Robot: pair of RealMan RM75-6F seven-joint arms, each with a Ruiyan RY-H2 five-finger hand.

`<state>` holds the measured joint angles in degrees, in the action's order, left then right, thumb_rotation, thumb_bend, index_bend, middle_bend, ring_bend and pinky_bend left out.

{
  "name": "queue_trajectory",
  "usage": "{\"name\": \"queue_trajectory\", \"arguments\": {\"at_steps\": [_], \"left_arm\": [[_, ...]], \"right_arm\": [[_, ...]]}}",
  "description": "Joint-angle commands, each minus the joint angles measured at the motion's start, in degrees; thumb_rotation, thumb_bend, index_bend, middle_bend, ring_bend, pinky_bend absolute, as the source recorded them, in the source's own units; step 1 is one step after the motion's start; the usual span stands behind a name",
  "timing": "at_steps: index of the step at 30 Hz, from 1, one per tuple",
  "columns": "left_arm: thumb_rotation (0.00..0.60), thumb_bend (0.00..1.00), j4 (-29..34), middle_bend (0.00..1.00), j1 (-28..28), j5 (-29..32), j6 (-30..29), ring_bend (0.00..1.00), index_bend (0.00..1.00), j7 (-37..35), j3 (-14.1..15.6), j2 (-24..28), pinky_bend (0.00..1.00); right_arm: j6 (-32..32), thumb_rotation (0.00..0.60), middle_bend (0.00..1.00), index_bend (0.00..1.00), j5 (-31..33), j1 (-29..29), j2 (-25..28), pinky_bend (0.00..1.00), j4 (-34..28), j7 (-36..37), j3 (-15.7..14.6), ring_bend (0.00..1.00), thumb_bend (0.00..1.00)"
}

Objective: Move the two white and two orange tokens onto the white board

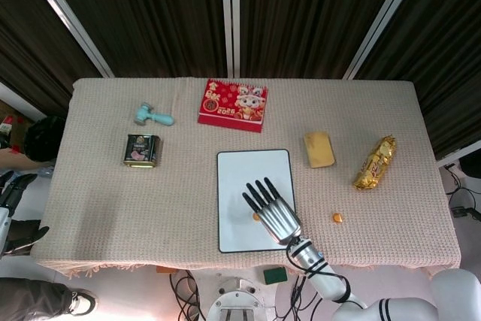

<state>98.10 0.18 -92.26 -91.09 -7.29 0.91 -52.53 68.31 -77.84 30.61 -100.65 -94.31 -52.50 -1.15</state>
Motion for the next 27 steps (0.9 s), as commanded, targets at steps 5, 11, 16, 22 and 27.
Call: {"name": "queue_trajectory", "arguments": {"at_steps": [5,11,16,22,27], "left_arm": [[0.6,0.1,0.19,0.14,-0.1,0.05,0.26,0.0,0.12,0.25,0.02,-0.03,0.12],[0.6,0.1,0.66,0.14,-0.12,-0.36,0.25,0.0,0.12,0.96,0.15,-0.08,0.12],[0.6,0.1,0.91,0.14,-0.23,-0.4,0.53,0.0,0.12,1.41,0.23,-0.13,0.12],[0.6,0.1,0.96,0.14,-0.15,-0.53,0.37,0.0,0.12,1.52,0.29,-0.13,0.12],[0.6,0.1,0.91,0.14,-0.05,-0.5,0.11,0.0,0.12,1.42,0.24,-0.11,0.12]], "right_arm": [[7.28,0.6,0.0,0.16,-2.5,-5.51,8.02,0.0,-2.56,4.59,-2.45,0.0,0.36],[9.33,0.6,0.0,0.21,0.92,-9.91,13.43,0.0,-0.03,9.39,-3.32,0.0,0.36],[9.39,0.6,0.0,0.26,1.84,-12.25,15.11,0.0,1.82,12.53,-4.06,0.0,0.35],[8.69,0.6,0.0,0.32,2.26,-13.84,15.57,0.0,3.4,13.67,-4.41,0.0,0.36],[7.21,0.6,0.0,0.37,2.59,-14.21,15.36,0.0,3.7,12.94,-4.43,0.0,0.36]]}}
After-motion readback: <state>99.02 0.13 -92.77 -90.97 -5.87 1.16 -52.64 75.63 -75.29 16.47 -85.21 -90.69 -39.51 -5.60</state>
